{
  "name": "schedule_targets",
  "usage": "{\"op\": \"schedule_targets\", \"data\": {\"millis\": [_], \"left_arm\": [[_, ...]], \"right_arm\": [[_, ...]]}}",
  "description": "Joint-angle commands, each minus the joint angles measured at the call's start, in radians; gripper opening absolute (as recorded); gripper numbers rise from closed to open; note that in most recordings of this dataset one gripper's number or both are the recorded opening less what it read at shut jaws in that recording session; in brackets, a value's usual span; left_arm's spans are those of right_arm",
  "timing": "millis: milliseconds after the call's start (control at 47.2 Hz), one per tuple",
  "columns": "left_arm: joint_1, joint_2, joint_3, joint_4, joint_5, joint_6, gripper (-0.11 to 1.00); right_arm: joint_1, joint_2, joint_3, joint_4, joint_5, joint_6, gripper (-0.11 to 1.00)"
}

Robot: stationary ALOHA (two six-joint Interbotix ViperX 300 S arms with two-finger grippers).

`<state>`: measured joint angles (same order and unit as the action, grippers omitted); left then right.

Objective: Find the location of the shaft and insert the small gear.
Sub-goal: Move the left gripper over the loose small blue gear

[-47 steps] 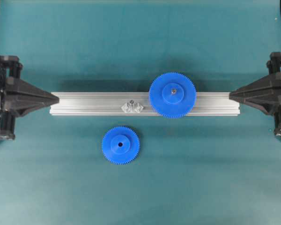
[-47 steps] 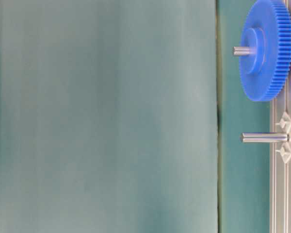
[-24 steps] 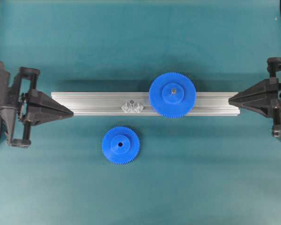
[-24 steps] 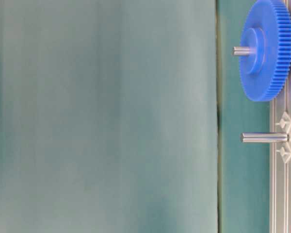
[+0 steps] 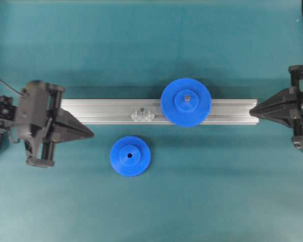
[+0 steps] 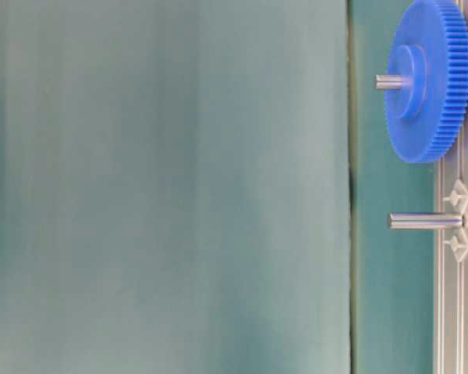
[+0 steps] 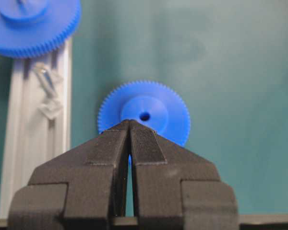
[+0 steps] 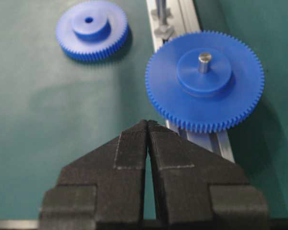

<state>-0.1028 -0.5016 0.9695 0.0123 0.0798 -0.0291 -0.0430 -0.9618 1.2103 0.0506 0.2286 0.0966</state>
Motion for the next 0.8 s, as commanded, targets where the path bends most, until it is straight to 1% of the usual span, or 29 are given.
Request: {"op": "schedule_targets", "data": {"millis": [0,296,551,784], "left_arm": [[-0.011,0.04,-0.044,0.002,0.0,-0.002,0.0],[-0.014,0.152,-0.115,0.002,0.003,0.0,0.0],[-0.015,0.238,-0.19,0.002,0.074,-0.002,0.0],[-0.018,0.307,-0.235,0.002,0.086,-0.006,0.0]], "right_arm": [[-0.003,0.011,-0.026,-0.003,-0.003,0.009,0.04],[-0.003,0.011,-0.018,-0.003,-0.003,0.009,0.04],[-0.003,0.011,-0.015,-0.006,-0.003,0.009,0.04],[-0.003,0.011,-0.014,-0.008,-0.003,0.009,0.04]]}}
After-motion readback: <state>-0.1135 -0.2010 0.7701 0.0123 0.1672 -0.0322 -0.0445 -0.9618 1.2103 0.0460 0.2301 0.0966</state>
